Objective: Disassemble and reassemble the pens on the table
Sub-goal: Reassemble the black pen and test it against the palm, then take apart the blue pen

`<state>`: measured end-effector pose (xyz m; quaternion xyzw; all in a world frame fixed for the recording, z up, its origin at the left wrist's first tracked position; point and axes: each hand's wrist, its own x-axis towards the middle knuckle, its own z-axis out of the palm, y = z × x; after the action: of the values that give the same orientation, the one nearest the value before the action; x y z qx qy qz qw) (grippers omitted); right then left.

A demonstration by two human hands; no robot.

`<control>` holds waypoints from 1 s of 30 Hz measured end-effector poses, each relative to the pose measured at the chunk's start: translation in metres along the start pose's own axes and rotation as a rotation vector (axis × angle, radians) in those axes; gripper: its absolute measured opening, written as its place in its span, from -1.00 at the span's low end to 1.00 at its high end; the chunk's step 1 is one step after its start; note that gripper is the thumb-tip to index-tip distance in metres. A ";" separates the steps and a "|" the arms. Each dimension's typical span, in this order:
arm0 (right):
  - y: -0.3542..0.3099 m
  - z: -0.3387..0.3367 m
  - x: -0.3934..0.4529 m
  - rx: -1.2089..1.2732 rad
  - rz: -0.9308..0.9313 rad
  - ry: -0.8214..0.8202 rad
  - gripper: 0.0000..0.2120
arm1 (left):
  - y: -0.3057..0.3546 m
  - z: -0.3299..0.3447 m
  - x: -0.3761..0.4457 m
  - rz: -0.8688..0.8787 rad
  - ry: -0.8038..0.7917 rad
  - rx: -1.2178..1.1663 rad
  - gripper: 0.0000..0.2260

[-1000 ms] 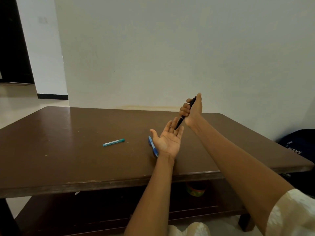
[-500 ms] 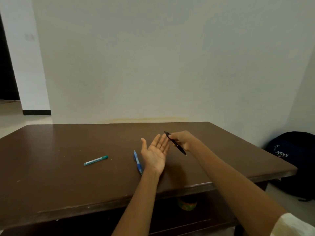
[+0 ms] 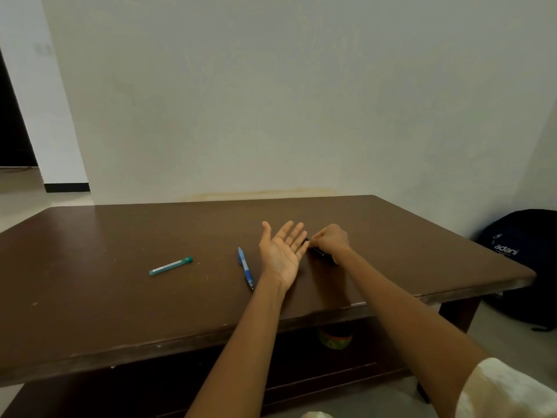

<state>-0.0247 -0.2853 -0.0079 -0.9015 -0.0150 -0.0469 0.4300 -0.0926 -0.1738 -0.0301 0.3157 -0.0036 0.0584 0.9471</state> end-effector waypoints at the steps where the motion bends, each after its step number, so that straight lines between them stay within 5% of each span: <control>1: 0.000 0.000 0.000 -0.025 -0.012 -0.005 -0.81 | 0.000 0.000 0.000 -0.002 -0.002 0.002 -0.35; 12: -0.009 -0.008 -0.007 -0.045 -0.108 0.051 -0.65 | 0.000 0.006 -0.006 -0.006 -0.002 0.097 -0.43; 16: -0.038 -0.018 -0.026 -0.031 -0.209 -0.118 -0.75 | 0.019 0.010 -0.026 0.006 -0.025 0.195 -0.55; 24: -0.100 0.016 -0.076 -0.010 -0.292 -0.353 -0.87 | 0.097 -0.009 -0.072 0.139 0.198 0.762 -0.73; 30: -0.102 0.064 -0.090 -0.298 -0.201 -0.398 -0.77 | 0.119 -0.034 -0.089 0.127 0.382 1.083 -0.76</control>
<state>-0.1165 -0.1702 0.0222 -0.9403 -0.1816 0.0872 0.2745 -0.1955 -0.0682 0.0097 0.7386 0.1790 0.1647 0.6288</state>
